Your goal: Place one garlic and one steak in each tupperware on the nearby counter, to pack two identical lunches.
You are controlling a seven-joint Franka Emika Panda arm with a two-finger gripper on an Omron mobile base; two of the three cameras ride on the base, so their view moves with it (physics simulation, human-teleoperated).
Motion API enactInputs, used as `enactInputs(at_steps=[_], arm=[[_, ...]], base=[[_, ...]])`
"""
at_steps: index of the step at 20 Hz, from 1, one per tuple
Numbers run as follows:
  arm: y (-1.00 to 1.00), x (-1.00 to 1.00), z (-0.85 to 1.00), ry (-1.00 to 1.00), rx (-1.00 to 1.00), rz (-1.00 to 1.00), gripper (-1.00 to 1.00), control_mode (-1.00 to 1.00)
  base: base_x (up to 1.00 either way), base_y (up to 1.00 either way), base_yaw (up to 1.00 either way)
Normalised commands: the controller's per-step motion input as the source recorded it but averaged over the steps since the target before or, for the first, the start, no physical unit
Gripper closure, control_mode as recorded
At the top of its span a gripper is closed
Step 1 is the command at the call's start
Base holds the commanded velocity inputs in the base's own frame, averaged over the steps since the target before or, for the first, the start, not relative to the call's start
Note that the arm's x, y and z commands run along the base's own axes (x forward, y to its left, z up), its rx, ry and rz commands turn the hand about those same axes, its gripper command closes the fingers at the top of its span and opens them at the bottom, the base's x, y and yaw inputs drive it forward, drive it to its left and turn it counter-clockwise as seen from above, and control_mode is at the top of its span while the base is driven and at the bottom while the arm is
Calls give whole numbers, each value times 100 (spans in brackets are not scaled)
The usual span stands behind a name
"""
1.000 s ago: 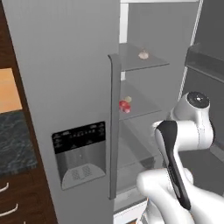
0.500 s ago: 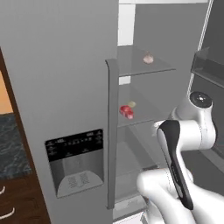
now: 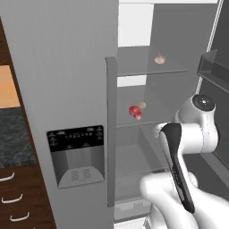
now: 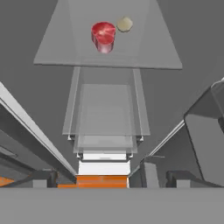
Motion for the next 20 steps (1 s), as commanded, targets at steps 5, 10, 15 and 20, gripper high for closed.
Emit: enactInputs(at_steps=[5,10,15,20], arm=[[0,69,-15,-1,1,0,-100,-100],[9,86,-1,0,0,0,-100,-100],[11,100,-20,9,1,0,-100,-100],[1,87,-25,7,1,0,-100,-100]], base=[[0,0,0],[0,0,0],[0,0,0],[0,0,0]])
